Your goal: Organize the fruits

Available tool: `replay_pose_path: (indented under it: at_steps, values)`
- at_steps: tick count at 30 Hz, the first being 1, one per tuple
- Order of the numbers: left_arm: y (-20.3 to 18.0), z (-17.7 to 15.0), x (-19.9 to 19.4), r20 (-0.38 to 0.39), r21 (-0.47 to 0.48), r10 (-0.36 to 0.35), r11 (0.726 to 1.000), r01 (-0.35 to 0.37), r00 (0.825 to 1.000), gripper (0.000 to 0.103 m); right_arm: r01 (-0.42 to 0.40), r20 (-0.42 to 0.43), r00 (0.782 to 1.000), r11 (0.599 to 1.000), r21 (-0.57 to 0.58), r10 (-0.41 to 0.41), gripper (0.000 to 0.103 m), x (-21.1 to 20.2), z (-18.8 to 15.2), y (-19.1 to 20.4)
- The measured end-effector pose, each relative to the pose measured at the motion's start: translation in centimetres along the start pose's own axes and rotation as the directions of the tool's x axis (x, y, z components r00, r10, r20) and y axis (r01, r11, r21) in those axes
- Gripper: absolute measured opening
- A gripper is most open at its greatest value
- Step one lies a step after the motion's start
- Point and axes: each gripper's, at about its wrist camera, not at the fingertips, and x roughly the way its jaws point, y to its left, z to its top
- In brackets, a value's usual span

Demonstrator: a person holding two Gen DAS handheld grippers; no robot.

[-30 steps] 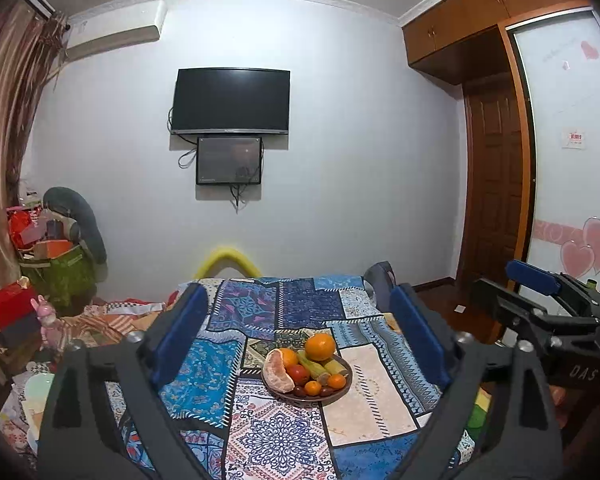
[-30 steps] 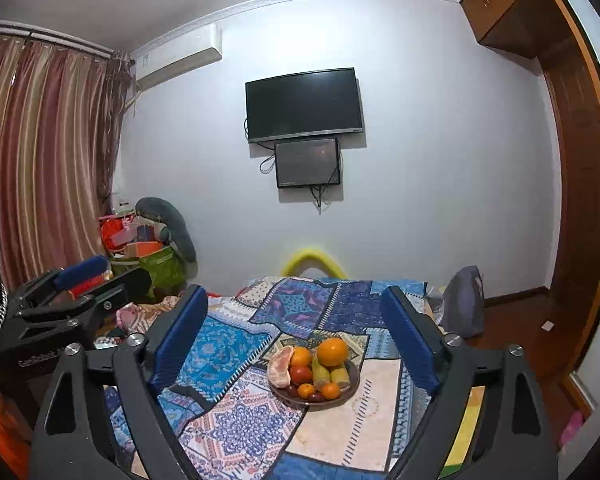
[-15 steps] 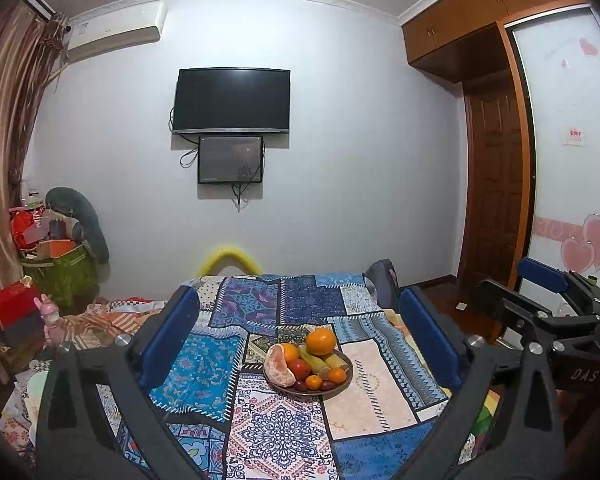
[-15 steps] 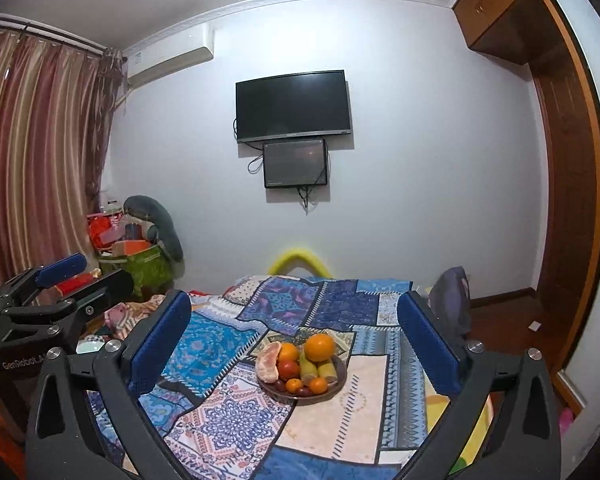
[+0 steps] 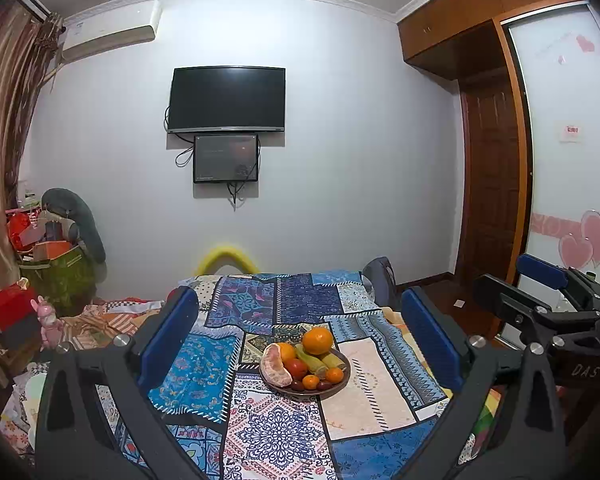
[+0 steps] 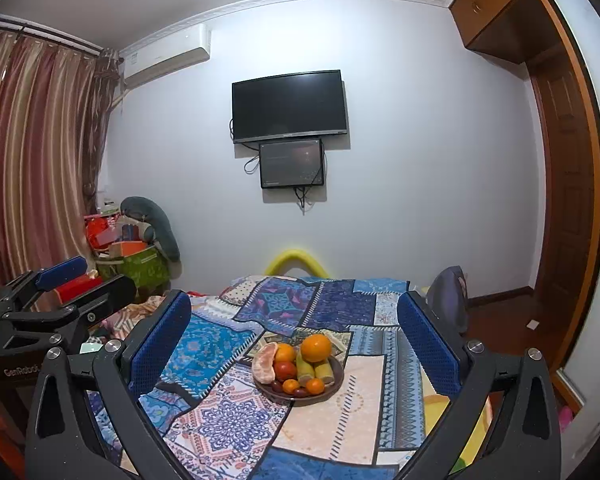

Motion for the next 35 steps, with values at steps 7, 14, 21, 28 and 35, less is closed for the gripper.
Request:
replay_pose_path:
  at_steps: [7, 14, 21, 28, 35]
  values:
    - [-0.2, 0.1, 0.1, -0.004, -0.001, -0.007, 1.0, 0.007, 1.0, 0.103, 0.002, -0.002, 1.0, 1.0, 0.003, -0.002, 0.103, -0.1, 0.2, -0.2]
    - [0.0, 0.2, 0.5, -0.01, -0.007, -0.015, 1.0, 0.015, 1.0, 0.103, 0.003, 0.0, 1.0, 1.0, 0.004, -0.003, 0.103, -0.2, 0.2, -0.3]
    - [0.0, 0.0, 0.9, -0.033, -0.007, -0.036, 0.999, 0.035, 0.999, 0.103, 0.005, 0.001, 1.0, 1.0, 0.006, -0.005, 0.103, -0.2, 0.3, -0.4]
    - [-0.1, 0.0, 0.8, -0.03, -0.007, -0.047, 0.999, 0.046, 0.998, 0.103, 0.007, -0.002, 1.0, 1.0, 0.009, -0.007, 0.103, -0.1, 0.3, -0.5]
    - [0.1, 0.0, 1.2, -0.04, -0.018, -0.053, 0.998, 0.052, 0.998, 0.103, 0.013, -0.01, 1.0, 1.0, 0.013, -0.013, 0.103, 0.2, 0.2, -0.7]
